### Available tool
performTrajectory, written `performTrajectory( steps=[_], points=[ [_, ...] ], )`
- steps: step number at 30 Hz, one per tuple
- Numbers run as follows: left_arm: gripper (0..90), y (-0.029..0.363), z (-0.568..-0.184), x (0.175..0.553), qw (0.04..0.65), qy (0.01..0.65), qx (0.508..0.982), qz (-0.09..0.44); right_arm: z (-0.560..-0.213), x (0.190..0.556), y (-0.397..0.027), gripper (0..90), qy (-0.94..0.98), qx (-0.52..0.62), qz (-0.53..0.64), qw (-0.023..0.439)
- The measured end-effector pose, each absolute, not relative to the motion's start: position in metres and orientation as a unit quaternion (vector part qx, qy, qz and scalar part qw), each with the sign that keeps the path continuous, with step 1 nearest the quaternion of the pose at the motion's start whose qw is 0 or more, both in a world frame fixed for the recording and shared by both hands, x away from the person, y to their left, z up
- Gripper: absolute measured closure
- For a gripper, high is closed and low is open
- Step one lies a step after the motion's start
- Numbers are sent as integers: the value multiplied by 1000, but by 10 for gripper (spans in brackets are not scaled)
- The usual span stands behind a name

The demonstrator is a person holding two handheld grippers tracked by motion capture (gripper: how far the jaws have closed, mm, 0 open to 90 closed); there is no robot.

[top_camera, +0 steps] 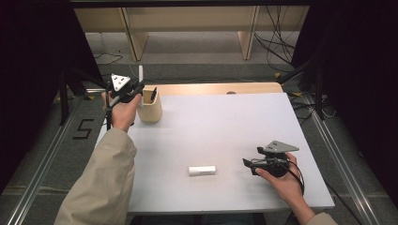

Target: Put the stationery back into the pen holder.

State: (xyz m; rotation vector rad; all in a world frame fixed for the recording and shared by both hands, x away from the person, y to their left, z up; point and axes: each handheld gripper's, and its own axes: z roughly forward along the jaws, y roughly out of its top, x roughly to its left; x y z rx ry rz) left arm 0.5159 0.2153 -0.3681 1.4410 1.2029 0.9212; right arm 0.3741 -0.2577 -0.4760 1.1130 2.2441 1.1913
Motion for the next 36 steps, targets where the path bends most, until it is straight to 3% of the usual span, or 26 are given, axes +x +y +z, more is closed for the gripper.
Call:
performTrajectory(
  steps=[36],
  points=[
    [782,218,-367,530,506,469,601,403,-476,374,-258,230,796,394,422,182]
  ],
)
